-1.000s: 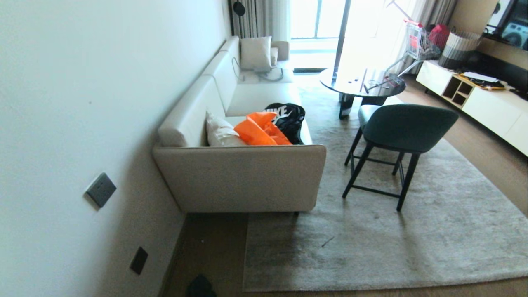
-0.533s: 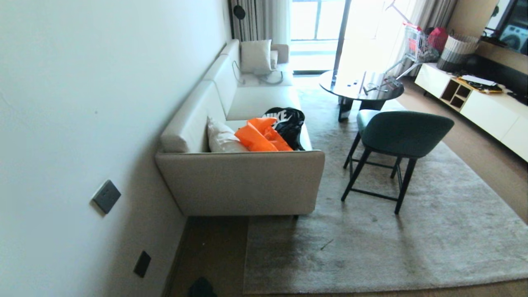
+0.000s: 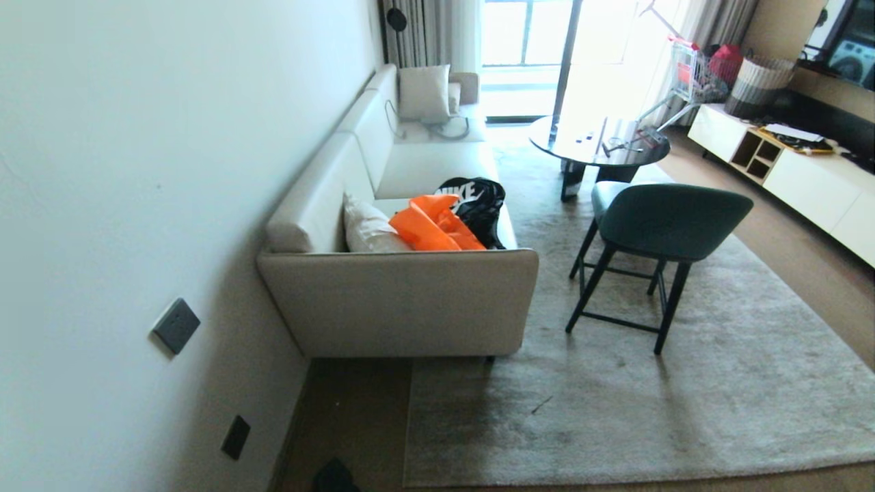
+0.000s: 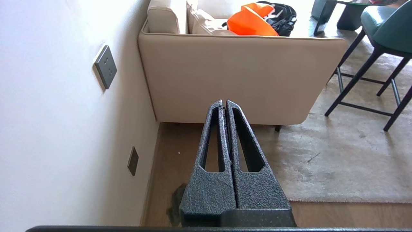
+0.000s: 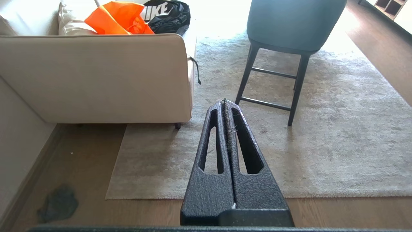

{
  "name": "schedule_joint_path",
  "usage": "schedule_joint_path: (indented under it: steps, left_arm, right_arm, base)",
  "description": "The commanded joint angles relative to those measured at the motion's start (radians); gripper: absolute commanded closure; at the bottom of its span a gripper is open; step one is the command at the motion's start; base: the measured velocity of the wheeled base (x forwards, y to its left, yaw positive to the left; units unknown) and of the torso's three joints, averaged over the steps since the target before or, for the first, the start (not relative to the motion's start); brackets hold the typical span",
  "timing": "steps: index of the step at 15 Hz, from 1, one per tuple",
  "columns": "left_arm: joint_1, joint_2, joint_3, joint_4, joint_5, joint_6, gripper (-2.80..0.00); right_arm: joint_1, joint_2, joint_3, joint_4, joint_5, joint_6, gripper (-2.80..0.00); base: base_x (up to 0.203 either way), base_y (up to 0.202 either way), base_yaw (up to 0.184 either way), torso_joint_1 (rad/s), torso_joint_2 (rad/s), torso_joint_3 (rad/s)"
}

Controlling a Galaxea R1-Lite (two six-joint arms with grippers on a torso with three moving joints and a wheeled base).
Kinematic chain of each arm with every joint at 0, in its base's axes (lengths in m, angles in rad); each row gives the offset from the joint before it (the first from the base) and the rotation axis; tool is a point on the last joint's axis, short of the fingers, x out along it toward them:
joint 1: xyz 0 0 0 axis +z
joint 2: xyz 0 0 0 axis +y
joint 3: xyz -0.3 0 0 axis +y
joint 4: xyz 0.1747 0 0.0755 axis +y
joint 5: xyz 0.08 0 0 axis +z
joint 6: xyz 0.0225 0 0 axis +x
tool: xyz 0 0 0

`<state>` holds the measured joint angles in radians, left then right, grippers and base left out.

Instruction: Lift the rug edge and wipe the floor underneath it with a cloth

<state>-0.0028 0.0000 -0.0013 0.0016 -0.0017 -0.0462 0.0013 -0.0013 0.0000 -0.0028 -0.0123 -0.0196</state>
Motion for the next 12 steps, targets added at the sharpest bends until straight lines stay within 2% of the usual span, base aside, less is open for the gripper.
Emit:
schedule_joint_path:
  steps: [1, 12]
  left_arm:
    - [0.000, 0.000, 0.001, 0.000, 0.000, -0.001, 0.00]
    - [0.000, 0.000, 0.001, 0.000, 0.000, -0.001, 0.00]
  right_arm:
    - [0.000, 0.001, 0.000, 0.000, 0.000, 0.000, 0.00]
    - [0.000, 0.001, 0.000, -0.002, -0.005, 0.004, 0.00]
  base:
    - [0.000, 0.000, 0.000, 0.000, 0.00, 0.000]
    - [0.000, 0.000, 0.000, 0.000, 0.00, 0.000]
